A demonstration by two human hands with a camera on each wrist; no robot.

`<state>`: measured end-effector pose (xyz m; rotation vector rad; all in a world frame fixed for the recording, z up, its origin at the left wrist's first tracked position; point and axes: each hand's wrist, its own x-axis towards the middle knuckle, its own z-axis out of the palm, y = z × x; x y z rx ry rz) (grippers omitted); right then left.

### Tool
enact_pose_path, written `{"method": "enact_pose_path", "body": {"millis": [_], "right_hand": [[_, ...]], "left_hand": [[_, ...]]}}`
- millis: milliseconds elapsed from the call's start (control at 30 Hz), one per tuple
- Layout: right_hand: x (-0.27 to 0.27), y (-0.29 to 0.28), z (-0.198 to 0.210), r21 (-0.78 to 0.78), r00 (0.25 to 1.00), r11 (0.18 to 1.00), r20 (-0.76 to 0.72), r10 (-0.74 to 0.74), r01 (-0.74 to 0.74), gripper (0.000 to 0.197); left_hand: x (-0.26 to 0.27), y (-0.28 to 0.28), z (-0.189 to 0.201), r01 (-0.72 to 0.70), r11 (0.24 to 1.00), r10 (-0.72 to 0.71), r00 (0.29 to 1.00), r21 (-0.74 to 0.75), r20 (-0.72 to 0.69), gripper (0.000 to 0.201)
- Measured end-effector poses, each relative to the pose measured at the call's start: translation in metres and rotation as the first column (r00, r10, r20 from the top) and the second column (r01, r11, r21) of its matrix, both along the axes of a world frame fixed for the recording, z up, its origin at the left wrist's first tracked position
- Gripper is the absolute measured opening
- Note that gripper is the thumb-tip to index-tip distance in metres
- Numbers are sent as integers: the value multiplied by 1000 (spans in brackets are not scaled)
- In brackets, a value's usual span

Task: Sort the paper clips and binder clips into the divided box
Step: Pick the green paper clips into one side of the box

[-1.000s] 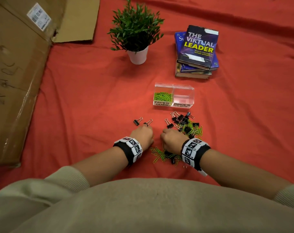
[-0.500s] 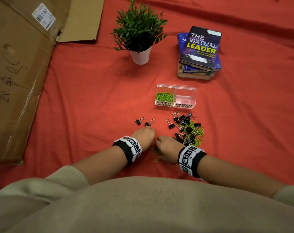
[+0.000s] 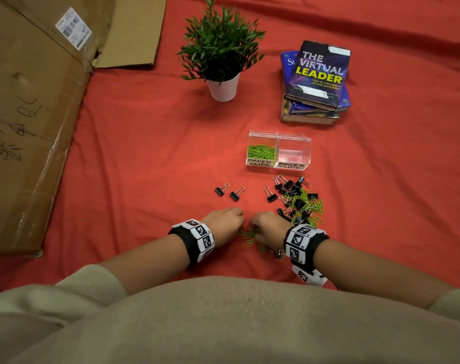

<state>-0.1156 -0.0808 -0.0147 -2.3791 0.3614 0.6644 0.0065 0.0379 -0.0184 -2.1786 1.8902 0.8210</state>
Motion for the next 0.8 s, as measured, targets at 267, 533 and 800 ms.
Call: {"method": "enact_pose_path", "body": {"millis": [267, 533, 800], "right_hand": [[32, -62, 37, 280, 866, 832, -1, -499, 479, 12], [98, -132, 50, 192, 713, 748, 225, -664, 636, 16], [91, -108, 45, -203, 891, 899, 330, -311, 389, 21]], "left_hand": [[1, 3, 0, 17, 1000, -17, 1000, 8, -17, 18], [-1, -1, 0, -17, 1000, 17, 1000, 25, -7, 16], [-5, -3, 4, -1, 999, 0, 999, 44, 36, 19]]}}
